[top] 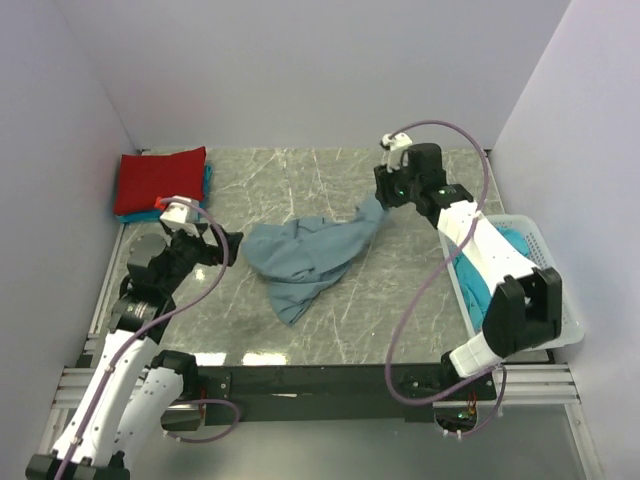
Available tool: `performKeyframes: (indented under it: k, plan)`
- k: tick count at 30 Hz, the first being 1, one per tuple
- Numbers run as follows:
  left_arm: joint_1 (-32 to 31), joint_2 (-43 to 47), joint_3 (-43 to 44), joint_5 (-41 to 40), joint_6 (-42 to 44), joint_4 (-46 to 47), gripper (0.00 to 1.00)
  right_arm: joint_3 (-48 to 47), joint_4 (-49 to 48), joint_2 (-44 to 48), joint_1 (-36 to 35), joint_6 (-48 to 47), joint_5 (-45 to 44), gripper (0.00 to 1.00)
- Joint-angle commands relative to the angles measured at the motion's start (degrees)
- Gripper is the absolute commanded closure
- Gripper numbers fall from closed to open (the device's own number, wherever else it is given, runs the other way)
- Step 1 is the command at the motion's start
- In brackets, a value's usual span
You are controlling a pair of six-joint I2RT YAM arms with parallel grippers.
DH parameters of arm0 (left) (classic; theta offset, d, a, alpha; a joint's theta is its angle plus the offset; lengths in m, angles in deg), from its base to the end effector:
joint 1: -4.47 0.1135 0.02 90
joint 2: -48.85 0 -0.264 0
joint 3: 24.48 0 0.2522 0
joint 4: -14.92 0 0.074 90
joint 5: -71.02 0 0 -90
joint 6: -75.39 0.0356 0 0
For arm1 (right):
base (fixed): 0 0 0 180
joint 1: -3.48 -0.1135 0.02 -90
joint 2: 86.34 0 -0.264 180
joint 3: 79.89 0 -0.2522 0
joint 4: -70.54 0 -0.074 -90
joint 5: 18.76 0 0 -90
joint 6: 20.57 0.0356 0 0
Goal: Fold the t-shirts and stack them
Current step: Move the tshirt to the center of the board, then flatten the tshirt out
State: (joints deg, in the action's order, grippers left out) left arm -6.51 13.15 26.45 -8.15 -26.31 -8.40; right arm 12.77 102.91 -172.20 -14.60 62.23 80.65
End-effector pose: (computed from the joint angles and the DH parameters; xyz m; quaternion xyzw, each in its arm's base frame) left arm 0.1527 -0.0364 0.3185 0.0571 0.7522 -0.1982 0.6258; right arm 0.3278 0.1131 0.3273 -0.2292 0.8371 0.1176 0.4826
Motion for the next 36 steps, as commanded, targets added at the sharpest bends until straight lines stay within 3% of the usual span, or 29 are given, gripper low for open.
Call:
performKeyframes:
  k: [1,2,6,8,10,14,17,23,28,36]
  plan:
    - [-1.14,-3.05,-0.08,9.89,-0.07,2.62,0.01,0.18,4.74,1.66,4.36,-7.36,10.20,0.40]
    - [-1.41,-4.80,0.18,10.96,-0.16,2.45,0.01,3.15,5.99,2.88,4.81,-9.39,15.24,0.30]
    - [-3.95,-9.20,1.06,15.18,-1.30,1.83,0.01,11.95,12.13,11.57,4.99,-23.43,37.82,0.25]
    - [-5.88,-12.96,2.02,16.23,-1.39,0.87,0.04,17.56,17.49,13.78,4.90,-36.52,48.10,0.26]
    - [-11.06,-16.22,3.17,13.71,-2.00,-3.15,0.09,18.91,26.34,16.25,4.90,-53.78,50.26,0.26]
    - [-25.09,-24.92,5.81,3.60,-11.81,-9.94,0.19,22.33,22.35,18.63,5.17,-53.88,48.34,0.26]
    - [-34.50,-24.77,3.01,-5.70,-19.20,-10.74,0.19,23.74,20.33,17.49,5.08,-53.97,46.05,0.27]
    - [-45.42,-29.14,-0.26,-22.15,-28.53,-13.11,0.22,22.17,21.73,13.80,3.59,-53.01,46.31,0.30]
    - [-48.43,-35.47,0.89,-31.20,-31.88,-13.46,0.27,23.57,14.46,12.92,0.34,-45.37,42.02,0.32]
    - [-48.69,-40.85,0.19,-31.22,-31.71,-9.16,0.33,24.27,9.96,10.55,-3.17,-38.52,39.12,0.35]
